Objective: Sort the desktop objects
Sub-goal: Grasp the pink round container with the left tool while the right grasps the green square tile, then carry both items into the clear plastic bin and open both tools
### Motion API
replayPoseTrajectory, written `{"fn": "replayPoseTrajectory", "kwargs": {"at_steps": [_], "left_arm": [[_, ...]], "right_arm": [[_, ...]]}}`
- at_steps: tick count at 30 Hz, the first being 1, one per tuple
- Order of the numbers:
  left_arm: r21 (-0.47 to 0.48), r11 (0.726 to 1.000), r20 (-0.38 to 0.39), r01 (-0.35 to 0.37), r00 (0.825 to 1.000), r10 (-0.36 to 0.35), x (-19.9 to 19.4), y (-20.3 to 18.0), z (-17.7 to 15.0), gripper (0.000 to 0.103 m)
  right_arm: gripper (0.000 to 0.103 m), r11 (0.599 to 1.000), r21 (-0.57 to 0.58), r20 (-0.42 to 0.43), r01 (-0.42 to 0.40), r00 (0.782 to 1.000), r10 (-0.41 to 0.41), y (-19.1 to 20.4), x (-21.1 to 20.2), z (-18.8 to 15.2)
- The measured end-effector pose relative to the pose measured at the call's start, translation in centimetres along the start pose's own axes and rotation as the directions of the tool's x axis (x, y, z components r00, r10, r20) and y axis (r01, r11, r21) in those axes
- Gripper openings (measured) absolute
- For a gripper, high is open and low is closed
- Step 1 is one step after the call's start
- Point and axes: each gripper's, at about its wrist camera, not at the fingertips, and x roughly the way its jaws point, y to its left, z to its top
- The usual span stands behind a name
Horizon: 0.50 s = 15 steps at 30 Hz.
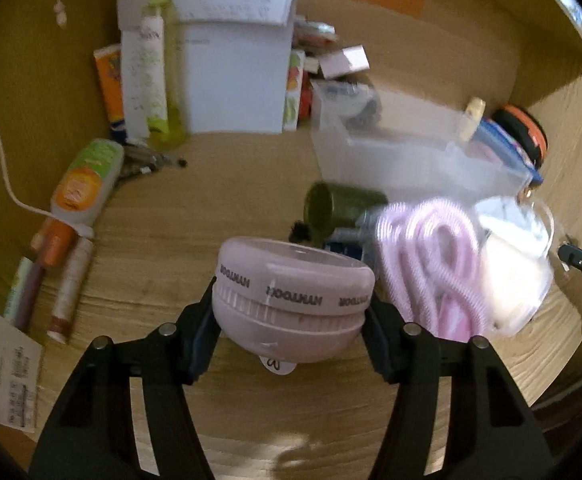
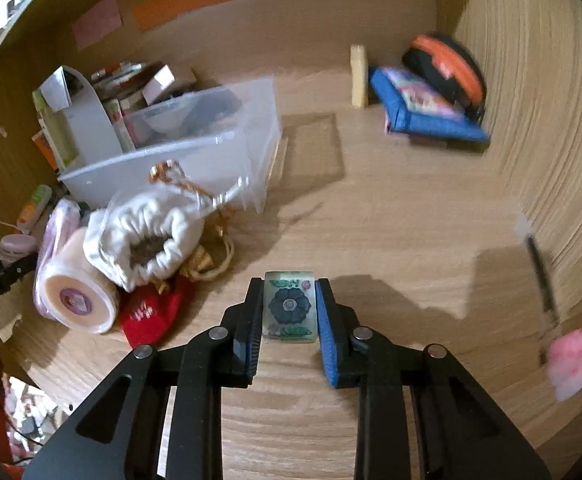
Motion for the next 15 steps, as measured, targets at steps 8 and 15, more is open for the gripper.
{"fn": "replayPoseTrajectory", "kwargs": {"at_steps": [8, 15], "left_arm": [[0.019, 1.0, 0.088, 0.002, 0.996, -0.004, -3.5, -1.5, 3.3, 0.062], [0.024, 1.0, 0.125, 0.006, 0.992, -0.009, -5.0, -2.4, 6.7, 0.062]], "right_arm": [[0.022, 0.996, -0.091, 0.081, -0.023, 0.996, 0.031, 1.8, -2.6, 3.7], [0.022, 0.98, -0.184, 0.126, -0.076, 0.987, 0.101, 4.4, -3.5, 7.6]]}}
